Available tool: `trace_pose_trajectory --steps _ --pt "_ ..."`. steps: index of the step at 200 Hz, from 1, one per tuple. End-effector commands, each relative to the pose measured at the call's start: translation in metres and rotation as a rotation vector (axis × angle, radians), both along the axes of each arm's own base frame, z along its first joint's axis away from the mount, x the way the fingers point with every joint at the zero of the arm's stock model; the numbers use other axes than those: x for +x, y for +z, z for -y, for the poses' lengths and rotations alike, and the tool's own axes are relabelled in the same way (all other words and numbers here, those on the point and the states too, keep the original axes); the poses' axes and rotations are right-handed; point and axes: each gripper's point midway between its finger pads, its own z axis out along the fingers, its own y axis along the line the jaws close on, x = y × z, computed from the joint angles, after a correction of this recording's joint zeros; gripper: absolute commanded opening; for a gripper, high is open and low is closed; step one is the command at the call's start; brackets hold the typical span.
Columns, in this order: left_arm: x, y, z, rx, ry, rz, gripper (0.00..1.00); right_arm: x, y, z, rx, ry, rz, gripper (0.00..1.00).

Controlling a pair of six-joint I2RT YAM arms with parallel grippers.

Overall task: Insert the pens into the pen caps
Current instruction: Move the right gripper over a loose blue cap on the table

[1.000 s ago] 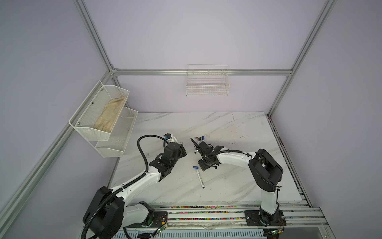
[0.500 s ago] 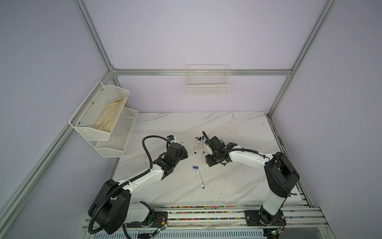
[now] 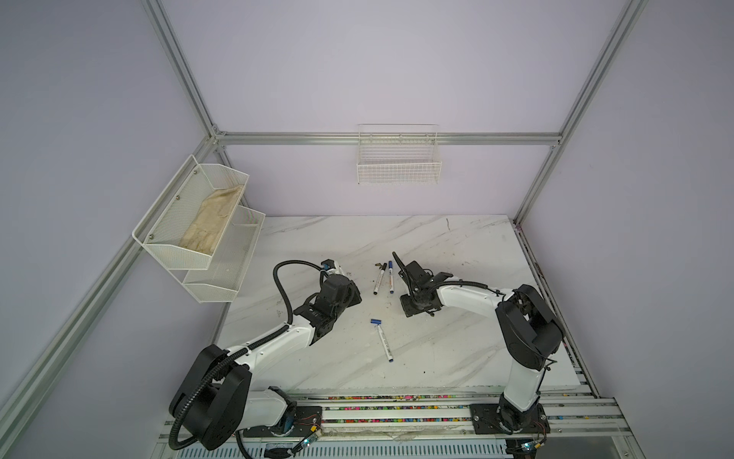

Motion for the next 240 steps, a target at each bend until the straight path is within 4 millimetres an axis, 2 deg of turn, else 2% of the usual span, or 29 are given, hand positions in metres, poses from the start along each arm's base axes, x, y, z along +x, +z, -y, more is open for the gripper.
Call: trace_pose_trajectory --steps 1,14,31,43,53,64,76,101,129,169,221,240 --pt "0.009 0.024 0.007 -0.062 0.000 0.061 0.00 0.018 0.024 0.034 -0.004 -0.126 0.060 0.51" --pt "0.010 0.025 0.008 -0.068 -0.003 0.064 0.00 0.035 0.033 0.073 -0.025 -0.252 0.098 0.52" --pt "0.010 0.026 0.009 -0.073 -0.007 0.065 0.00 0.053 0.035 0.141 -0.070 -0.471 0.128 0.56" --pt "0.011 0.028 0.010 -0.071 -0.014 0.071 0.00 0.062 0.029 0.186 -0.085 -0.611 0.138 0.58" --pt "0.011 0.029 0.011 -0.071 -0.016 0.072 0.00 0.066 0.019 0.211 -0.057 -0.690 0.123 0.58" --pt "0.012 0.029 0.012 -0.069 -0.022 0.069 0.00 0.072 0.007 0.222 -0.007 -0.735 0.102 0.57" --pt "0.012 0.027 0.015 -0.069 -0.032 0.061 0.00 0.079 -0.006 0.220 0.056 -0.736 0.077 0.55" --pt "0.012 0.025 0.019 -0.082 -0.046 0.045 0.00 0.092 -0.022 0.201 0.152 -0.660 0.072 0.51" --pt "0.010 0.024 0.018 -0.077 -0.051 0.036 0.00 0.080 -0.033 0.202 0.133 -0.677 0.030 0.48" --pt "0.006 0.023 0.015 -0.079 -0.044 0.034 0.00 0.070 -0.017 0.198 0.200 -0.710 0.039 0.48" --pt "0.008 0.024 0.019 -0.088 -0.056 0.032 0.00 0.052 0.021 0.202 0.242 -0.736 0.114 0.49" --pt "0.010 0.023 0.022 -0.090 -0.062 0.028 0.00 0.046 0.024 0.196 0.272 -0.719 0.100 0.49"
